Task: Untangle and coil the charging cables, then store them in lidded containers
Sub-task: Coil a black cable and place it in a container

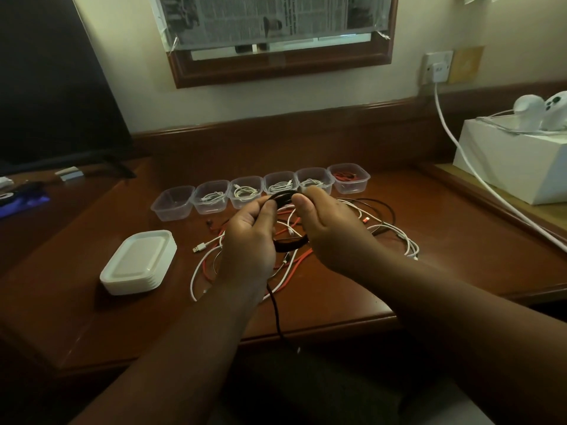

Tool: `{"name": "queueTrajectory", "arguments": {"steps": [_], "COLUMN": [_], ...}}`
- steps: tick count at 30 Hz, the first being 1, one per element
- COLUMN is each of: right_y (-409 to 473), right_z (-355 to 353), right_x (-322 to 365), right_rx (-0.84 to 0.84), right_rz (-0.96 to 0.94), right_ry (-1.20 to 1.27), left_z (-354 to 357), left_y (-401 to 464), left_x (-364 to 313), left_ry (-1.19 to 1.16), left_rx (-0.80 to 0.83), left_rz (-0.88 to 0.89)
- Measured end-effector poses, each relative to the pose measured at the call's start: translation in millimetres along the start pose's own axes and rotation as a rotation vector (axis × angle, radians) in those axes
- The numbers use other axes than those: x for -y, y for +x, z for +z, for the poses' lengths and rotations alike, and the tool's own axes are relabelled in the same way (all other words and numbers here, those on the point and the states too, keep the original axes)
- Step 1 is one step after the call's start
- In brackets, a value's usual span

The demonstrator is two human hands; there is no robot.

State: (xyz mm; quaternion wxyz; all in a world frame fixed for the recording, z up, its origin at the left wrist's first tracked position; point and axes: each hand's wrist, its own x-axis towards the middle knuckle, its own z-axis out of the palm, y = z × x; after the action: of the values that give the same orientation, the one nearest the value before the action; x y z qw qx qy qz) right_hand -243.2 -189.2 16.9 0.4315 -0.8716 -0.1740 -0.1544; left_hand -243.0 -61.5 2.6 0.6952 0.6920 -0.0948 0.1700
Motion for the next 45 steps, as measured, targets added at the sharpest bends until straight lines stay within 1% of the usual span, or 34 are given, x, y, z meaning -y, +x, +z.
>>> {"name": "queueTrajectory", "arguments": {"steps": [2, 4, 5, 7, 8, 9, 11, 14, 16, 18, 20, 24, 26, 30, 32, 34, 35, 39, 41, 42, 45], "right_y": [3.3, 6.3, 7.3, 7.3, 7.2, 7.4, 8.6, 11.6, 13.5, 16.2, 21.0, 37.5, 47.2, 62.5, 68.7, 74.1, 77.0, 90.6, 99.2, 104.7, 122.6], "right_z": [-1.4, -2.5, -2.9, -3.0, -2.8, -2.3, -1.0, 0.7, 2.9, 4.6, 5.2, 5.4, 4.2, 3.8, 4.8, 8.5, 11.2, 22.5, 24.7, 25.3, 30.0], "right_x": [0.8, 1.0, 0.9, 0.4, 0.2, -0.4, -2.2, -7.8, -12.3, -15.9, -19.8, -32.9, -41.0, -63.3, -75.8, -86.8, -91.8, -110.3, -118.8, -123.2, -137.2], "right_rx": [-0.006, -0.001, 0.004, -0.007, -0.028, -0.056, -0.124, -0.197, -0.226, -0.239, -0.243, -0.240, -0.237, -0.148, -0.122, -0.118, -0.130, -0.204, -0.249, -0.270, -0.300], "right_rz": [0.015, 0.087, 0.143, 0.232, 0.245, 0.237, 0.169, 0.047, 0.013, -0.008, -0.044, -0.081, -0.078, -0.031, -0.002, 0.026, 0.035, 0.059, 0.045, 0.030, -0.019], "right_ry": [0.005, 0.175, 0.308, 0.557, 0.623, 0.632, 0.546, 0.362, 0.313, 0.314, 0.272, 0.146, 0.052, -0.118, -0.153, -0.126, -0.099, 0.017, 0.063, 0.069, 0.013], "left_z": [0.2, -0.8, -1.2, -0.3, 1.1, 2.7, 7.0, 11.2, 10.8, 8.8, 6.8, 4.6, 3.9, 4.5, 7.7, 13.2, 17.1, 28.8, 31.1, 31.4, 29.8], "left_y": [2.5, 4.5, 5.9, 7.4, 6.5, 5.1, 1.5, -0.4, 2.9, 9.9, 17.3, 34.0, 42.0, 58.6, 66.1, 75.1, 80.3, 101.4, 112.6, 119.2, 136.3], "left_x": [-3.7, -7.0, -5.7, 1.0, 3.3, 5.3, 7.2, 6.9, 4.1, 2.8, 1.0, -0.4, 1.9, 15.2, 24.8, 35.2, 40.0, 56.6, 68.9, 76.3, 98.0], "left_ry": [-0.127, -0.286, -0.298, -0.216, -0.174, -0.145, -0.099, -0.007, 0.067, 0.068, -0.040, -0.450, -0.556, -0.692, -0.707, -0.632, -0.559, -0.171, -0.002, 0.121, 0.432], "left_rx": [0.044, 0.106, 0.129, 0.140, 0.127, 0.102, 0.045, -0.011, -0.001, 0.029, 0.053, 0.168, 0.228, 0.292, 0.314, 0.330, 0.322, 0.192, 0.148, 0.127, 0.043], "left_rz": [-0.095, -0.167, -0.157, -0.066, -0.008, 0.031, 0.055, 0.023, -0.012, -0.058, -0.152, -0.415, -0.502, -0.564, -0.527, -0.449, -0.408, -0.236, -0.098, -0.004, 0.237]}}
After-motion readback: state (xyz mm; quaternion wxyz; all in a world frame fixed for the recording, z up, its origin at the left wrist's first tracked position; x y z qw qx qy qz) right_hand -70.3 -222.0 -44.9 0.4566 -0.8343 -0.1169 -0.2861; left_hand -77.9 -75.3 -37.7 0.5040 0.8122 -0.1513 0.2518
